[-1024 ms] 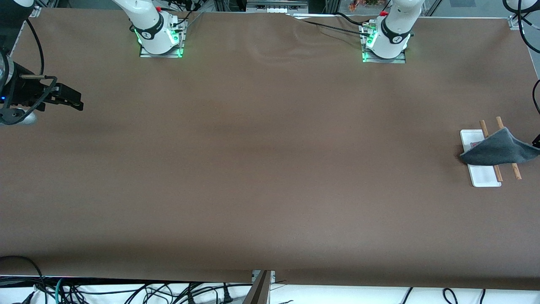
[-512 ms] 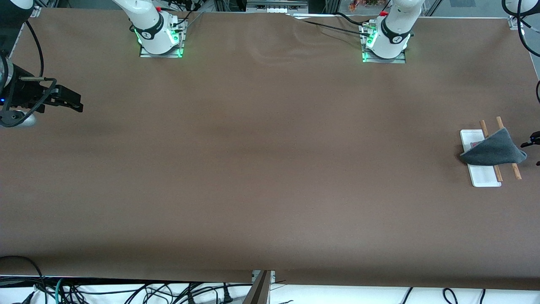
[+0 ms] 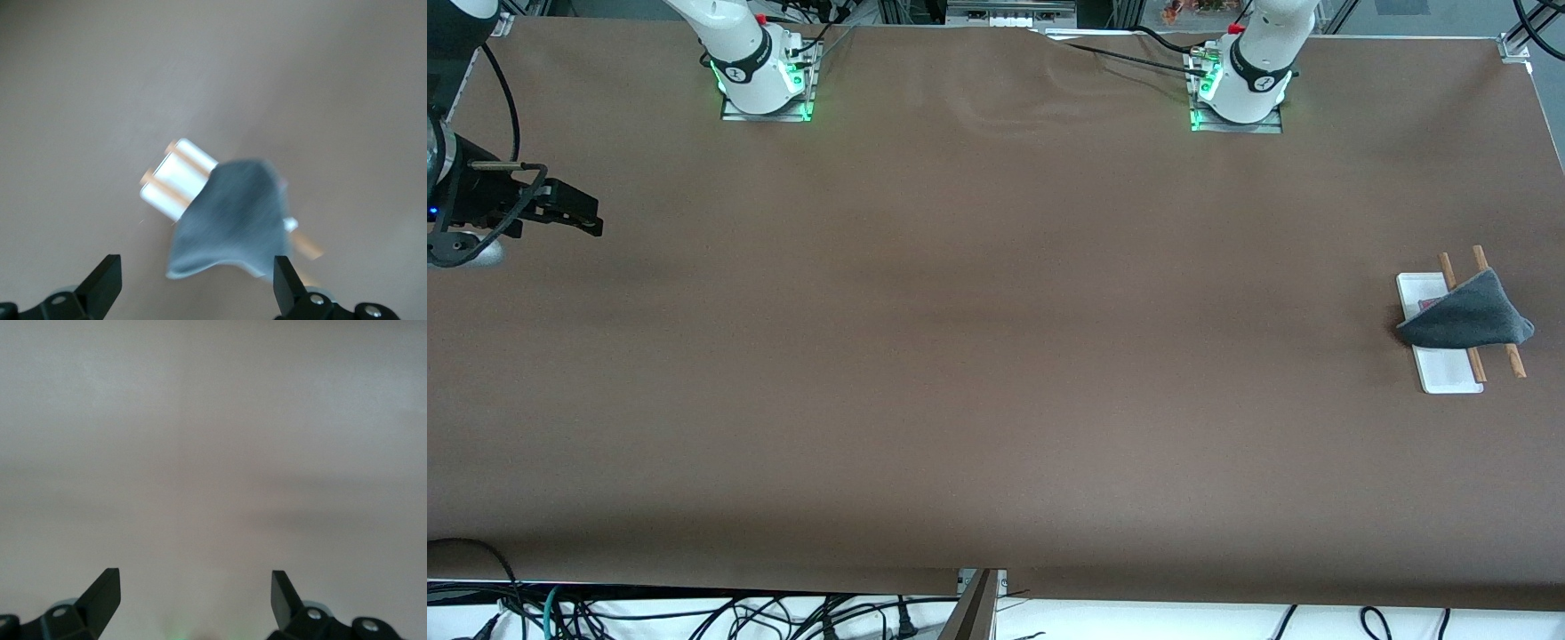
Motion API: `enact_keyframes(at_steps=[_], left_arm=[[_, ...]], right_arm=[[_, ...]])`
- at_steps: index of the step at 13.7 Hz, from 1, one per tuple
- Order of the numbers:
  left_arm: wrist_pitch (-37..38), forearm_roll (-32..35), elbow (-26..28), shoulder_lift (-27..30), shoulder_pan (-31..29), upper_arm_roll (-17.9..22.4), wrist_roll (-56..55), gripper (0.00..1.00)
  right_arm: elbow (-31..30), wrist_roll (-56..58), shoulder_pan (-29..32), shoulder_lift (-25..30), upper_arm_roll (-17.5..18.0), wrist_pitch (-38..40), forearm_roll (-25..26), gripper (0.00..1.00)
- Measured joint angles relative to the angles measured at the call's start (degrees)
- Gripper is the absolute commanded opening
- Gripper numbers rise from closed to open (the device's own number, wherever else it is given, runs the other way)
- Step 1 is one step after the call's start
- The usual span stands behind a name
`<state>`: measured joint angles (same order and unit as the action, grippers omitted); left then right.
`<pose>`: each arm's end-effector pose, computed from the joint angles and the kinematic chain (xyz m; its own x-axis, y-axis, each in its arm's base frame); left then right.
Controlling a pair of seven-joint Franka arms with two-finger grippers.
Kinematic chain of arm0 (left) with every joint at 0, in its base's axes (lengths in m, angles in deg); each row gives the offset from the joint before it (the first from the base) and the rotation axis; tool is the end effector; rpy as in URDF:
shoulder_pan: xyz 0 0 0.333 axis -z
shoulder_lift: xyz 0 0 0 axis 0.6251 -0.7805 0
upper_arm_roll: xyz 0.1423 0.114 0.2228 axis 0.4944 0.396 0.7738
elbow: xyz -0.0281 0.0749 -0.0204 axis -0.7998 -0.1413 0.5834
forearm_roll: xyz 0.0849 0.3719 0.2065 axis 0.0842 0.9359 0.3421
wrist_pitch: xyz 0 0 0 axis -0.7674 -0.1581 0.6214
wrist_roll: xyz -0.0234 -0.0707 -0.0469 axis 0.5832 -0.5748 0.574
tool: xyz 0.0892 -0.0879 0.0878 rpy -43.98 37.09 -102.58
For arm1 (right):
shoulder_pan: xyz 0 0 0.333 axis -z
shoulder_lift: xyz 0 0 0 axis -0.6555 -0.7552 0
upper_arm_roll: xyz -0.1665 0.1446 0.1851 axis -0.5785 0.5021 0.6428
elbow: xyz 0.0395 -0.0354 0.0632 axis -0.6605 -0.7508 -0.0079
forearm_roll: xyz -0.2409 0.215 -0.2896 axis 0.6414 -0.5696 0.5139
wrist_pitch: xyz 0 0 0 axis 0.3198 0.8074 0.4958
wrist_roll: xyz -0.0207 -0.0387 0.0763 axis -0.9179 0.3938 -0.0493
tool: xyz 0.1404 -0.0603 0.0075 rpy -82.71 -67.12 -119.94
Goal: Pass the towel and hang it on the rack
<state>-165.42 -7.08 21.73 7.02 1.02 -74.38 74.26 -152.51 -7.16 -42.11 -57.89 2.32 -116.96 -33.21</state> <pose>0.6186 0.3691 0.3678 0.6541 -0.7481 0.1117 -0.7542 -0.6337 0.1719 0.6186 0.0257 0.5326 0.9943 0.0453 -0.0964 0.0477 -0.9986 0.0234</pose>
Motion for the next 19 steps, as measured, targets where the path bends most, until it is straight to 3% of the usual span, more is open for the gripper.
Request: enact_keyframes(at_steps=[3, 8, 14, 16, 19], left_arm=[[7.4, 0.7, 0.1, 4.8, 8.5, -0.4, -16.2, 1.0], [13.2, 2.1, 0.1, 9.0, 23.3, -0.5, -41.9, 1.0], [16.2, 2.7, 0.7, 11.8, 34.7, -0.8, -70.8, 1.0], [12.1, 4.0, 5.1, 15.4, 38.0, 0.7, -76.6, 1.0], [-1.8, 4.1, 19.8, 24.7, 38.8, 3.6, -77.6, 1.0]], right_arm=[[0.0, 0.0, 0.0, 0.0, 0.0, 0.0, 0.0, 1.0], [0.0, 0.0, 0.0, 0.0, 0.1, 0.0, 0.0, 1.0], [0.0, 0.0, 0.1, 0.0, 0.1, 0.0, 0.0, 1.0], [0.0, 0.0, 0.1, 0.0, 0.1, 0.0, 0.0, 1.0], [0.0, 0.0, 0.1, 0.0, 0.1, 0.0, 0.0, 1.0]])
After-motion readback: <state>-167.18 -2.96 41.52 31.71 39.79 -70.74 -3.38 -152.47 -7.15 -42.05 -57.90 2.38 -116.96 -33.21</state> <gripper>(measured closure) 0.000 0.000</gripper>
